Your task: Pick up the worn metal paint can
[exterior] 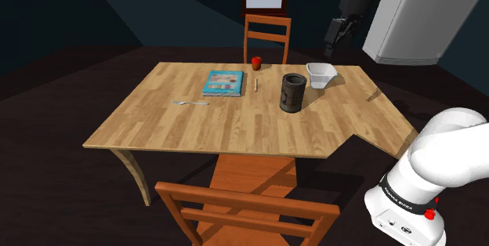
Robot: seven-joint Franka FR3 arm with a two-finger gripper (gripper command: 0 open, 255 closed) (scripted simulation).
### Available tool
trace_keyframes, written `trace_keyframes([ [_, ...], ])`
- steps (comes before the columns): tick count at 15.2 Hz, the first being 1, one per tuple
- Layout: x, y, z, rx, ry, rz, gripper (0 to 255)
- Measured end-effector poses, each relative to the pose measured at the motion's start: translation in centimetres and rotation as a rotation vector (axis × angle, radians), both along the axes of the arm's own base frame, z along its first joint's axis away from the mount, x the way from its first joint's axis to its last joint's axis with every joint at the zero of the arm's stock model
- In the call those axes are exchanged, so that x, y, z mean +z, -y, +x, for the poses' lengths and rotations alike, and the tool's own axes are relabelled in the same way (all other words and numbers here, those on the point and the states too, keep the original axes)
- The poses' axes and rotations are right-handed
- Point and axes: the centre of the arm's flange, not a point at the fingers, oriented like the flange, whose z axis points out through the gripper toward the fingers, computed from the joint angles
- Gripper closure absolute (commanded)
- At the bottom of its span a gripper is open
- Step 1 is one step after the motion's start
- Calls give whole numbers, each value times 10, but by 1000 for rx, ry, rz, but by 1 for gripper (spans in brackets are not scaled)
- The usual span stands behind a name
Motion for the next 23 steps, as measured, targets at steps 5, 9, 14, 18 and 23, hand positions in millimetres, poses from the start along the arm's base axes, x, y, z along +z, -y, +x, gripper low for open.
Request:
trace_keyframes([
  [5, -22, 19, 26, -7, -8, 0, 0],
  [9, -52, 52, 59, -16, -16, -1, 0],
  [14, -89, 86, 102, -27, -27, -1, 0],
  [18, -119, 118, 133, -37, -35, -1, 0],
  [23, -155, 156, 171, -48, -46, -2, 0],
])
